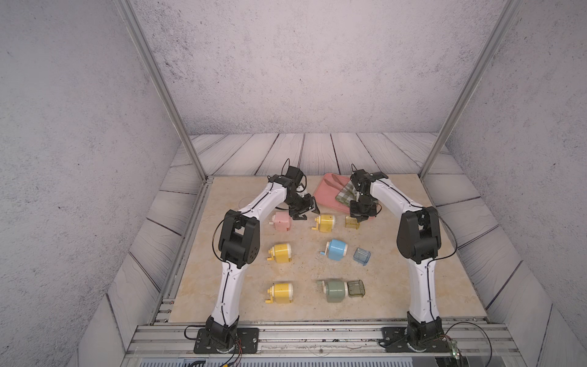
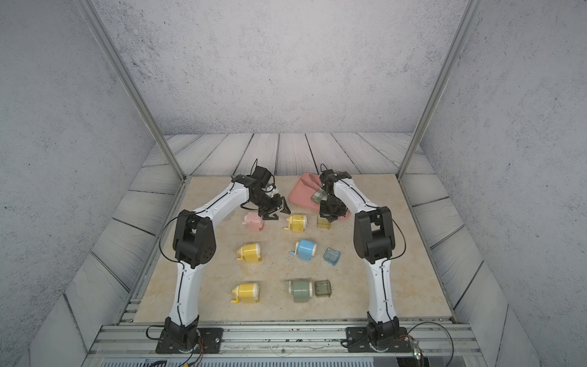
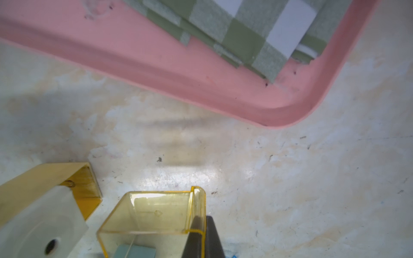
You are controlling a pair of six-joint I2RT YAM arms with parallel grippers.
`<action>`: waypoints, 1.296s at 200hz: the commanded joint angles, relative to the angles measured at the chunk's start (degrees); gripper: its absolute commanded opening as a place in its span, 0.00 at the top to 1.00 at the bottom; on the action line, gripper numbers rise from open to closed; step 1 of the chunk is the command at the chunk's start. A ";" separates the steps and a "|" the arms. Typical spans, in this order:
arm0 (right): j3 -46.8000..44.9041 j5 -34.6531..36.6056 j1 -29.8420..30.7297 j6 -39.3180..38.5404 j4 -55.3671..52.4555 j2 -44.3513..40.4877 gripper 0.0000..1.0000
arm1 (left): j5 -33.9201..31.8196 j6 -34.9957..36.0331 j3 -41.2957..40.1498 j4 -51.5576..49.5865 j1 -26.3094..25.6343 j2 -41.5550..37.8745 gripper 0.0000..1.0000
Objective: Put the tray back into the pencil sharpener
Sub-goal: Pick up the container from the center of the board, then close the container of the pencil sharpener.
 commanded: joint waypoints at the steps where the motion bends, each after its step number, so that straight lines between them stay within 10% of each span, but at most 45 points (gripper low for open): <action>1: 2.74 -0.77 0.49 -0.73 -4.17 2.65 0.98 | -0.19 0.47 2.05 0.36 -0.39 1.74 0.32; 259: 17.84 0.79 4.96 0.60 -14.43 13.89 0.98 | -0.73 2.66 3.32 -1.09 -2.42 6.67 0.42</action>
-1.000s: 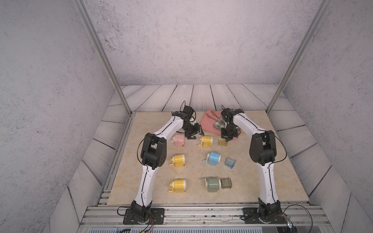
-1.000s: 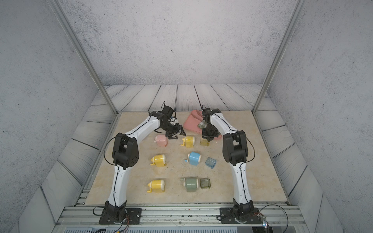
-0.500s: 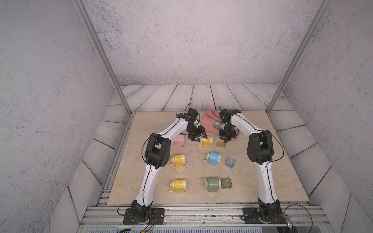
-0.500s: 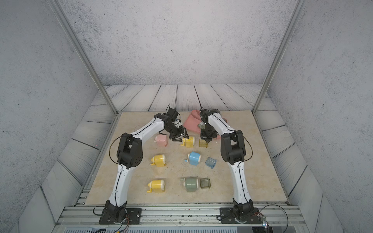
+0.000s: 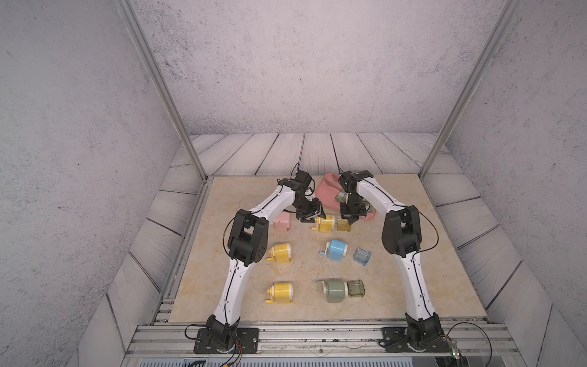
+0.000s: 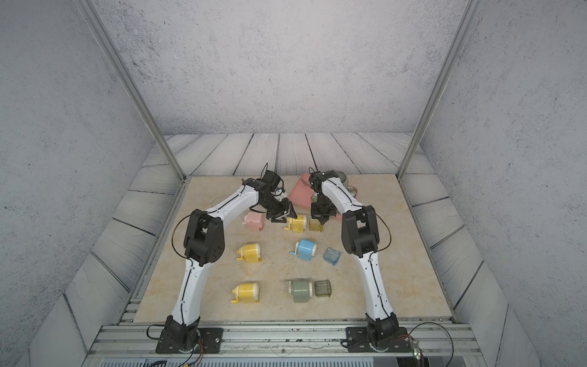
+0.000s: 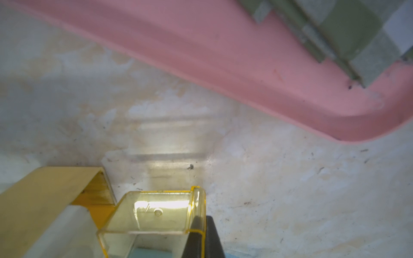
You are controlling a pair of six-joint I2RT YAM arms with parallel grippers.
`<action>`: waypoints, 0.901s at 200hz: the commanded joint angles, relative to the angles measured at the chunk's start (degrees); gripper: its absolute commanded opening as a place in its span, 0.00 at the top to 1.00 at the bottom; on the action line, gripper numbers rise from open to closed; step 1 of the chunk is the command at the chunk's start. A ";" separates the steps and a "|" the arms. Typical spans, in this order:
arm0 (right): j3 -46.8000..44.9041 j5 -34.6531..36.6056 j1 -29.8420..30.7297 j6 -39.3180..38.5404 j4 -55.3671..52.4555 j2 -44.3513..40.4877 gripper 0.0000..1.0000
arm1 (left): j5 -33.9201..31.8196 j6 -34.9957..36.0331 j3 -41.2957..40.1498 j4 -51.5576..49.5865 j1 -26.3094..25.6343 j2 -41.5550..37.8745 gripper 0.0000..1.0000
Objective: Put the tray back into the pencil sharpener
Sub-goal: Close the container of the pencil sharpener.
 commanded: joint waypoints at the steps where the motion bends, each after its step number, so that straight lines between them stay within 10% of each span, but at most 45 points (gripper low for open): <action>1: 2.67 1.89 0.87 0.64 -4.41 2.00 0.98 | -1.13 1.50 0.43 -2.21 0.40 1.62 0.42; 180: 10.05 5.98 3.71 4.56 -10.68 7.33 0.98 | 0.33 1.67 -1.70 -1.50 1.01 1.00 0.43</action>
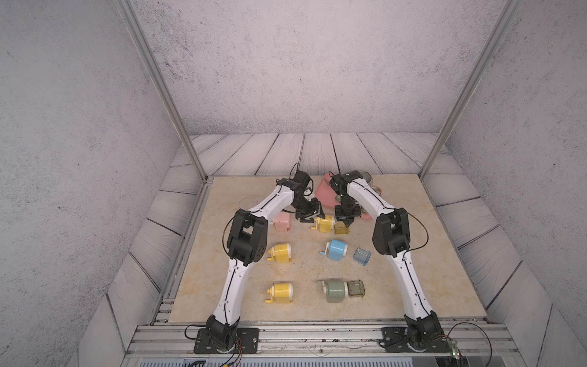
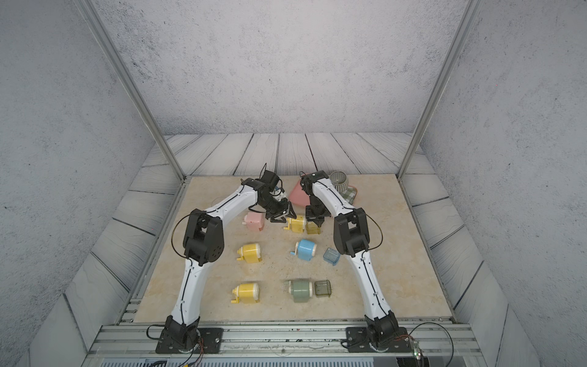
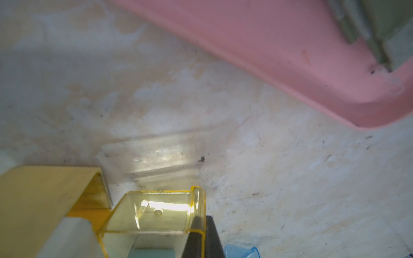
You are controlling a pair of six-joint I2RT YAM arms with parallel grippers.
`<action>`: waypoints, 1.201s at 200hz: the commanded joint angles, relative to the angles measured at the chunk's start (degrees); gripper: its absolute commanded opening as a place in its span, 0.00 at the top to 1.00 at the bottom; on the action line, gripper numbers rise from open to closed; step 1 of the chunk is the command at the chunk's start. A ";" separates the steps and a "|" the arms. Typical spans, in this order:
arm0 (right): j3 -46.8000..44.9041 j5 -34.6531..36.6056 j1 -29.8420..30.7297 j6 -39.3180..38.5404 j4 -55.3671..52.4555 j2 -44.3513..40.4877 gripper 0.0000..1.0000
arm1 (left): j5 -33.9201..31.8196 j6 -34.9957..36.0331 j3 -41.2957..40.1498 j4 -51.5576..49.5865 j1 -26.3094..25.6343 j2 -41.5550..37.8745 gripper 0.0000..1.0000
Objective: Put the tray back into the pencil sharpener
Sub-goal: Close the container of the pencil sharpener.
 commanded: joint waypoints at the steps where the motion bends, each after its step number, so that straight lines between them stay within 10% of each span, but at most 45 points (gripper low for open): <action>1: 1.02 1.63 0.46 1.82 -2.38 1.38 0.98 | -0.92 0.62 -1.20 -1.66 0.32 0.96 0.43; 240: 1.25 0.08 1.38 7.26 1.58 2.33 1.00 | -0.31 0.43 -1.54 -1.59 0.57 1.24 0.43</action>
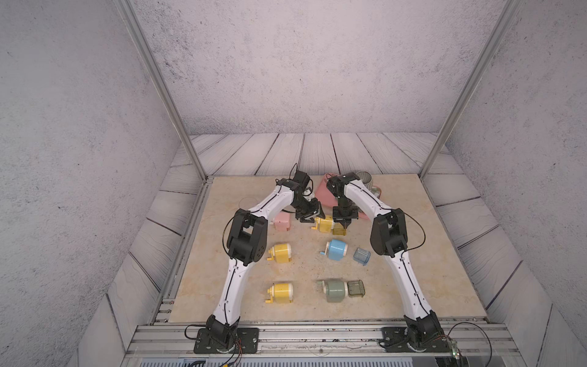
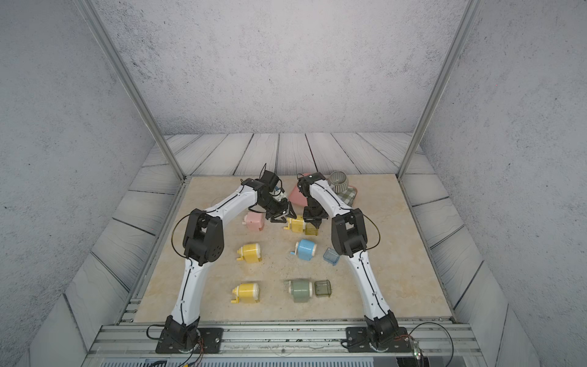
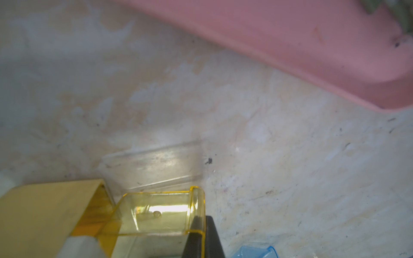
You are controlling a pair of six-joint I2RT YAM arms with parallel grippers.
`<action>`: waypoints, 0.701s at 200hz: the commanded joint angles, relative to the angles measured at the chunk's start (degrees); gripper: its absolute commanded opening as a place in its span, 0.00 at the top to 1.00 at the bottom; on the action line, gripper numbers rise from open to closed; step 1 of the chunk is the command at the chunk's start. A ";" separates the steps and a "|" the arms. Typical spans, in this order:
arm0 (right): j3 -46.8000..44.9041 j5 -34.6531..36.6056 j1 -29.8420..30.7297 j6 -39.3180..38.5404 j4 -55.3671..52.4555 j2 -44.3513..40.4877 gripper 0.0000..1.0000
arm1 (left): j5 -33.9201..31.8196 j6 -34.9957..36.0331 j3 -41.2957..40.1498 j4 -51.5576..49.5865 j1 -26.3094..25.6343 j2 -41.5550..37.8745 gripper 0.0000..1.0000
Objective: Put the tray back into the pencil sharpener
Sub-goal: Close the container of the pencil sharpener.
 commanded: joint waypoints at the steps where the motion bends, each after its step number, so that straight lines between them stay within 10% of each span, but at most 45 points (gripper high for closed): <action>1: 0.75 -0.07 0.23 1.04 0.88 1.32 1.00 | -1.05 0.43 -1.24 -2.03 0.34 1.26 0.43; 140: -8.29 -2.16 0.31 0.06 10.03 -4.81 1.00 | -0.87 0.75 -1.44 -2.38 0.69 1.44 0.44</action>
